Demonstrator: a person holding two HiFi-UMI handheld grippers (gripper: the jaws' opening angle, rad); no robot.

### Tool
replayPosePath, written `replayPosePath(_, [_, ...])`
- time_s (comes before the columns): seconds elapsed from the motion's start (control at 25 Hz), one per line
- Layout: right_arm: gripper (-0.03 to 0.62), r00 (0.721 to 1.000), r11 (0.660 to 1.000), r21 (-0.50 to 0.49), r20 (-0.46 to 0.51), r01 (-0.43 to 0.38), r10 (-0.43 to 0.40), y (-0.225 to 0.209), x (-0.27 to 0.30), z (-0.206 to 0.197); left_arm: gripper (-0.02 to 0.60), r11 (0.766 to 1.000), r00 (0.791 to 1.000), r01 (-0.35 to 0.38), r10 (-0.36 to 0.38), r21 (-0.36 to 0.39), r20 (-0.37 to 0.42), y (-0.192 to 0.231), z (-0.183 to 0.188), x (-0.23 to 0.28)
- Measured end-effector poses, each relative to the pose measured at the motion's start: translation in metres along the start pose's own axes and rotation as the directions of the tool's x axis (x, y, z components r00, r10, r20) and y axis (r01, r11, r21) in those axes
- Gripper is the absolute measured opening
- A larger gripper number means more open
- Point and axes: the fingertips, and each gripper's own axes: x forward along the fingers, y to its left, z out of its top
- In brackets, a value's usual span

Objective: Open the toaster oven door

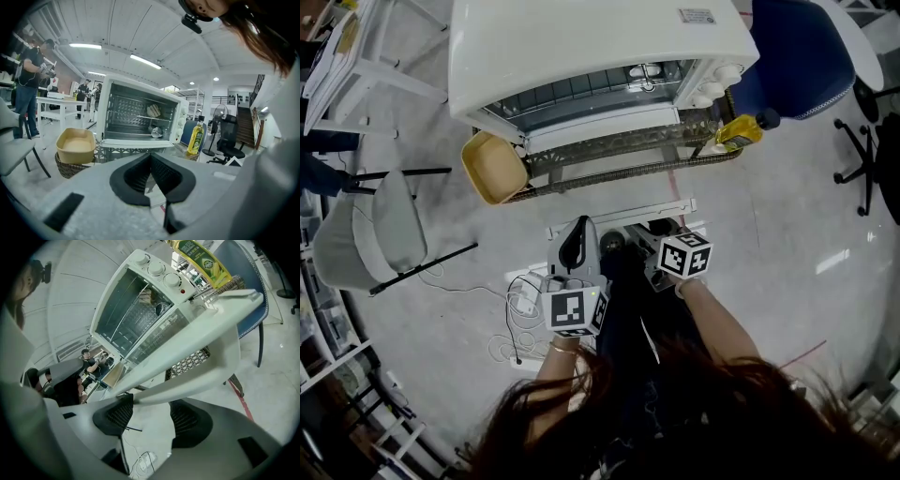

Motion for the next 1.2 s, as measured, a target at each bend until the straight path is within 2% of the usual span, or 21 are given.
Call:
replayPosePath(0.76, [0.239,0.999,1.0,-0.03,-0.037,0.004,-0.005,-0.01,0.007,-0.007,0.015,0.999,1.0,-0.023,0.022,-0.023,-0.02,0.003,-0.016,0.009])
replayPosePath(1.2, [0.225,0.999,1.0,-0.027,-0.046,0.002,-0.004,-0.009,0.005,-0.007,0.015,1.0,1.0,-0.023,0.023,-0.008,-0.02,-0.001,-0.014,0.014])
